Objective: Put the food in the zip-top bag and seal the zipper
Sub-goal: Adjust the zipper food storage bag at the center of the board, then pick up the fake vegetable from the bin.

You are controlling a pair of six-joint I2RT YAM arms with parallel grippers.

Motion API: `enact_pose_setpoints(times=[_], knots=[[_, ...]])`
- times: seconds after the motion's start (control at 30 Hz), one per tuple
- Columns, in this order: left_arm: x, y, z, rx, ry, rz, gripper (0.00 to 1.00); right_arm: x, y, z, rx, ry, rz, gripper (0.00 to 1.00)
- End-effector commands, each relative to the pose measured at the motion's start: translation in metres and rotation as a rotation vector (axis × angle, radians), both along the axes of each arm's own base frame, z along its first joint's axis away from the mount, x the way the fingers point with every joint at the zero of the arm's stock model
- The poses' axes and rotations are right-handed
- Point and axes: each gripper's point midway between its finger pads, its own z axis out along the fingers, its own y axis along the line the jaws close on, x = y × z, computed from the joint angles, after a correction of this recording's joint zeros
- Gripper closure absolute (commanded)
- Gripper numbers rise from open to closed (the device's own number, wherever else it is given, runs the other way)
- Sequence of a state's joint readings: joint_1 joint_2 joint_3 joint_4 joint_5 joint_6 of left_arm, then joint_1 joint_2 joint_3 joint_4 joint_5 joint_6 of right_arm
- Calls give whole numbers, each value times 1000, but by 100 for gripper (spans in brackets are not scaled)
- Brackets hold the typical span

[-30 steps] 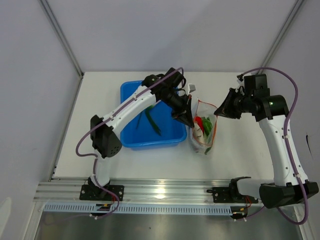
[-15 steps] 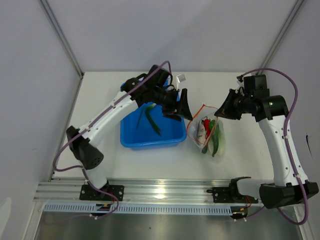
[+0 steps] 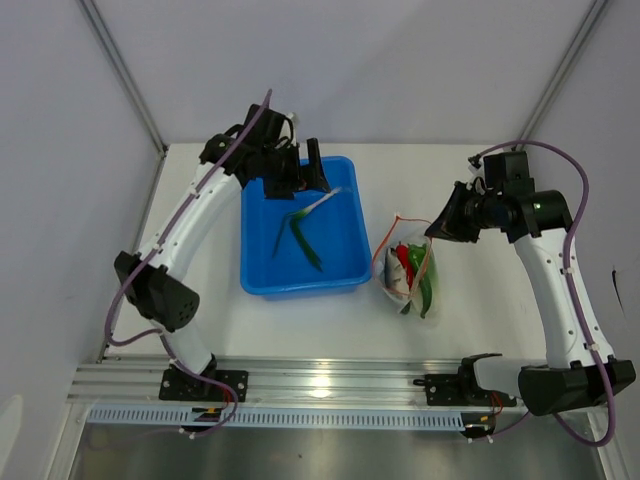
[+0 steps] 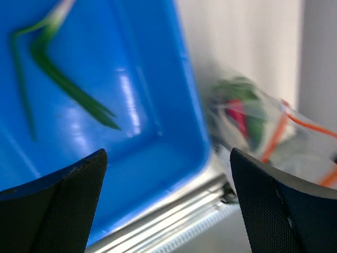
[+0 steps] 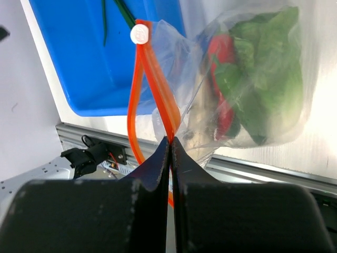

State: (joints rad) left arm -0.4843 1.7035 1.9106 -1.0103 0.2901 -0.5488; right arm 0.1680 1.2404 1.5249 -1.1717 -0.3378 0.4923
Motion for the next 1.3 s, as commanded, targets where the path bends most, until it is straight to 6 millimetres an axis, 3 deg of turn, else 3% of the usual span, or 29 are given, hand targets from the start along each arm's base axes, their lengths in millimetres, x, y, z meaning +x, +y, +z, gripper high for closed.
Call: enact_pose_setpoints(times=[0.0, 0.33, 0.53, 0.7, 0.9, 1.27], knots=[[30, 35, -29, 244, -47, 52, 1, 0, 5, 1, 21, 4, 31, 100], [99, 56, -104, 452, 2, 56, 1, -16, -2, -16, -35, 89, 72, 100], [115, 65, -134, 519, 37, 72, 1, -15, -3, -21, -44, 107, 75, 100], [116, 66, -163, 521, 112, 68, 0, -11, -1, -24, -41, 119, 75, 100], [103, 73, -197, 527, 258, 107, 1, -7, 0, -29, -39, 133, 72, 100], [83, 69, -231, 518, 405, 113, 1, -5, 1, -34, -34, 147, 70, 100]])
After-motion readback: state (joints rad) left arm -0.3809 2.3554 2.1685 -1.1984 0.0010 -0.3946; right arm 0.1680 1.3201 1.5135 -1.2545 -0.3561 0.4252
